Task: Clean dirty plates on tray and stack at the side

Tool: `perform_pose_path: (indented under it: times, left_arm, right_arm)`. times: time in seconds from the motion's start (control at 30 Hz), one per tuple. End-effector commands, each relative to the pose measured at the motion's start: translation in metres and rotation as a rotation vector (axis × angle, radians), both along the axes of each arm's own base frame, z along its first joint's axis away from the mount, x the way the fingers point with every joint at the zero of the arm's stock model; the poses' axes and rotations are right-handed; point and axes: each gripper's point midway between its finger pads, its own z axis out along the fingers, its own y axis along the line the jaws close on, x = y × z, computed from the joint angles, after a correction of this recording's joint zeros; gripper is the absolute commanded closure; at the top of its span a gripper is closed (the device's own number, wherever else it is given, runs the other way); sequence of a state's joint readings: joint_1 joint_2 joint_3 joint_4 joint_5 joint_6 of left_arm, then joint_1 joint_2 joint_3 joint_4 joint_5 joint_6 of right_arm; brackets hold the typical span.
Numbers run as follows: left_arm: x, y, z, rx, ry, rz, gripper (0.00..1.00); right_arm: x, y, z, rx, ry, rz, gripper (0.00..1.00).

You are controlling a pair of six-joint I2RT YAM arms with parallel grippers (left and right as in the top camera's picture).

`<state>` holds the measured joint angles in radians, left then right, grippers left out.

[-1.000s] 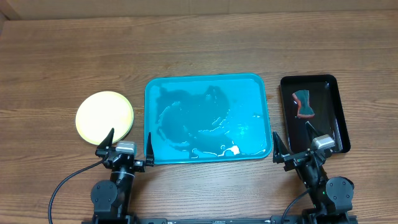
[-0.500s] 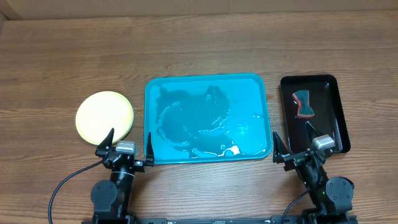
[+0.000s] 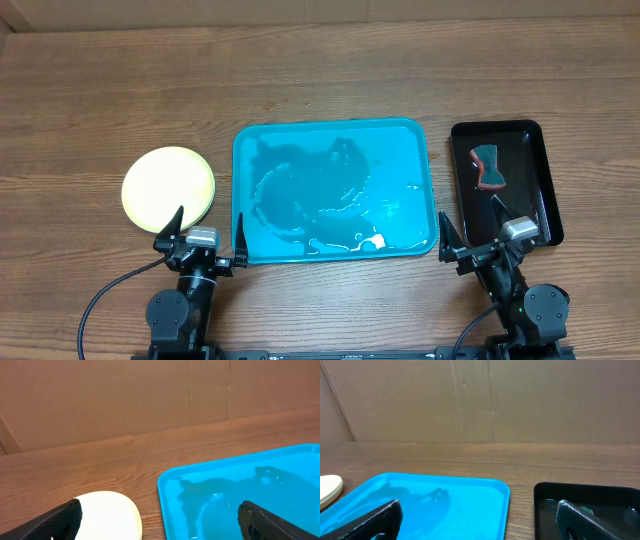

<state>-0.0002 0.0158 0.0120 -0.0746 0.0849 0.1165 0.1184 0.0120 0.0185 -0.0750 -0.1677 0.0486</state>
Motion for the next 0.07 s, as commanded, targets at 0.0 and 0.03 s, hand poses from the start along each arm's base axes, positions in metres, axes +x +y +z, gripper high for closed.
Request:
perform_pose_path:
  times: [0.0, 0.03]
  left_arm:
    - [-0.0002, -0.0002, 0.0001, 0.026, -0.011, -0.001, 0.0]
    - [-0.0002, -0.0002, 0.0001, 0.026, -0.011, -0.001, 0.0]
  right_arm:
    - [0.0003, -0.0005, -0.0018, 0.001, -0.003, -0.005, 0.0]
    - [0.0003, -0.0005, -0.0018, 0.001, -0.003, -0.005, 0.0]
